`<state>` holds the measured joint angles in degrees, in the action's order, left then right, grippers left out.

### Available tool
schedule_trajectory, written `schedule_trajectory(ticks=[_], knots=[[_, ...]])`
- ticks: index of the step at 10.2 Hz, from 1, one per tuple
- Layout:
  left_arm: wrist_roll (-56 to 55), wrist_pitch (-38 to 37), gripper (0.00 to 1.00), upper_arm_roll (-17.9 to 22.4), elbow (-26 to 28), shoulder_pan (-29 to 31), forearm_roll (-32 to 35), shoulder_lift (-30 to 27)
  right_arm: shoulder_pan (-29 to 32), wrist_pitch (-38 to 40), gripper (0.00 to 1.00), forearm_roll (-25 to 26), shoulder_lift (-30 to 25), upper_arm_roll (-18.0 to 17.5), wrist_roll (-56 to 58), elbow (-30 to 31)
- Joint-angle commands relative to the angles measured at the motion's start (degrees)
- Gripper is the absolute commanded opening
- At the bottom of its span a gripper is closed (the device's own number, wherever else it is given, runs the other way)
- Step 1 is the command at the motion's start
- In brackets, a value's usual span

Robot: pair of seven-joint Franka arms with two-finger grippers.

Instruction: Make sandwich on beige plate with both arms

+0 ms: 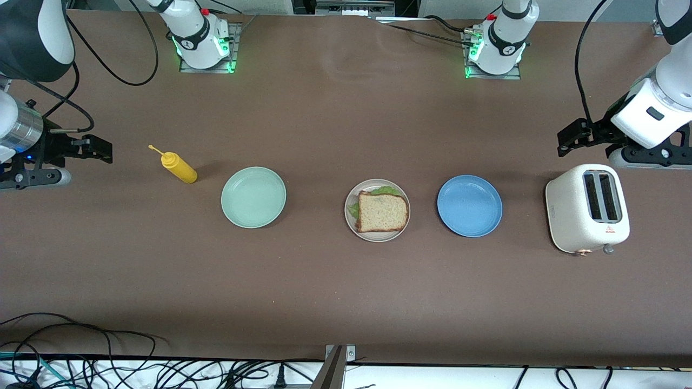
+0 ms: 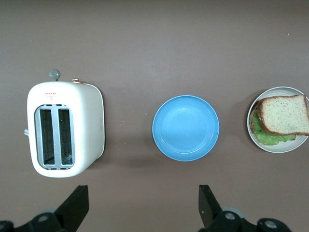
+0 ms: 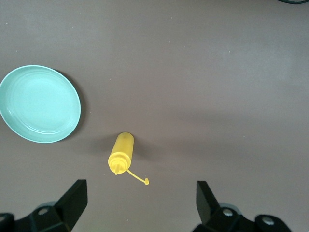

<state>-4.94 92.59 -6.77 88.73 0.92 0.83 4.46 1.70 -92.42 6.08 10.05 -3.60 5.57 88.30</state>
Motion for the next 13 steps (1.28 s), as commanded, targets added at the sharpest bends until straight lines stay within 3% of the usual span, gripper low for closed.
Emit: schedule_trajectory(ticks=[1,13], knots=[[-0.1,0.5,1.00,-0.4,1.4,0.2,0.6,-1.3,0.7,0.3,1.00,-0.5,-0.1,-0.6,0.3,-1.4],[-0.1,0.5,1.00,-0.4,1.4,0.1,0.6,-1.3,0.1,0.6,1.00,-0.7,-0.1,-1.0,-0.2,-2.9]])
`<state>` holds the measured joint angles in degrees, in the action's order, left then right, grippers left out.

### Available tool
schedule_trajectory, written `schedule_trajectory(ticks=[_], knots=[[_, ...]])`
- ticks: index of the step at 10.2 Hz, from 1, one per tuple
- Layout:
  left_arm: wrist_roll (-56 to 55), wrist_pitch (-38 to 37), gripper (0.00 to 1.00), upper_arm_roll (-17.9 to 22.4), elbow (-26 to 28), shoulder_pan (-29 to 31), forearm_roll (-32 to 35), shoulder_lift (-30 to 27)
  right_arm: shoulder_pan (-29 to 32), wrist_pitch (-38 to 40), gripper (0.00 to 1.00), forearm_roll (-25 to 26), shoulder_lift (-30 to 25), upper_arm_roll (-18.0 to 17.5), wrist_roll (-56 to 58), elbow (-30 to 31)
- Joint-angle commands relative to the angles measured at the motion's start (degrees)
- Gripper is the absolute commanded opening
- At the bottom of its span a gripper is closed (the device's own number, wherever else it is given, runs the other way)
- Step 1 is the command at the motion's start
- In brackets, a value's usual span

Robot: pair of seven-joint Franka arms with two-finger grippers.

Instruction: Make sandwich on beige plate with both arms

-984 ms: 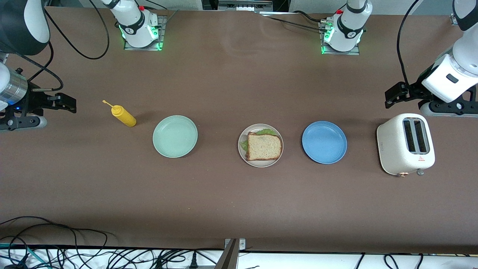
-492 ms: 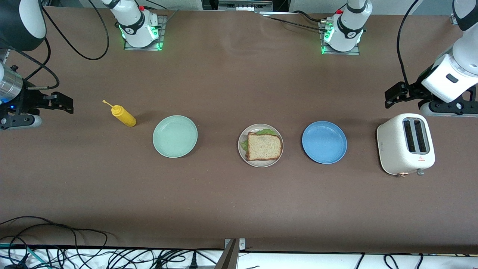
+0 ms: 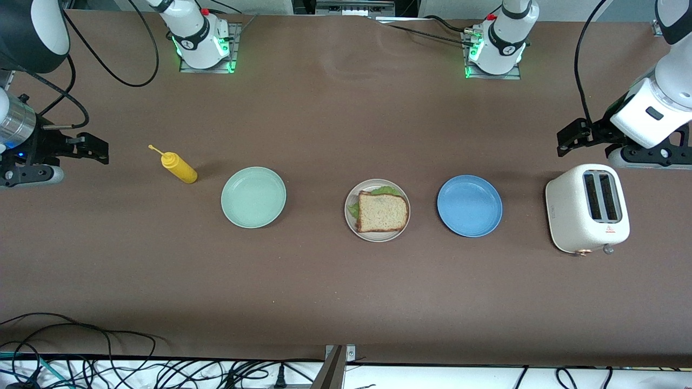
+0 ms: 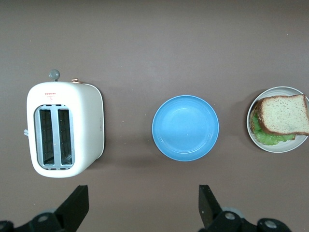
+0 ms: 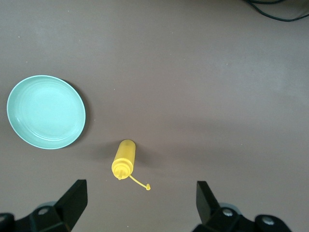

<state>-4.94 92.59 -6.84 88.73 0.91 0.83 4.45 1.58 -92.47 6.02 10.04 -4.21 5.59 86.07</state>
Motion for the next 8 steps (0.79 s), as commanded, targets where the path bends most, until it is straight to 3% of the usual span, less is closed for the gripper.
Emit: schedule_trajectory(ticks=[1,8], knots=[[-0.1,0.5,1.00,-0.3,1.4,0.1,0.6,-1.3,0.3,0.6,1.00,-0.7,-0.1,-0.4,-0.3,-0.6],[-0.1,0.5,1.00,-0.3,1.4,0.1,0.6,-1.3,0.3,0.6,1.00,-2.2,-0.1,-0.4,-0.4,-0.6]])
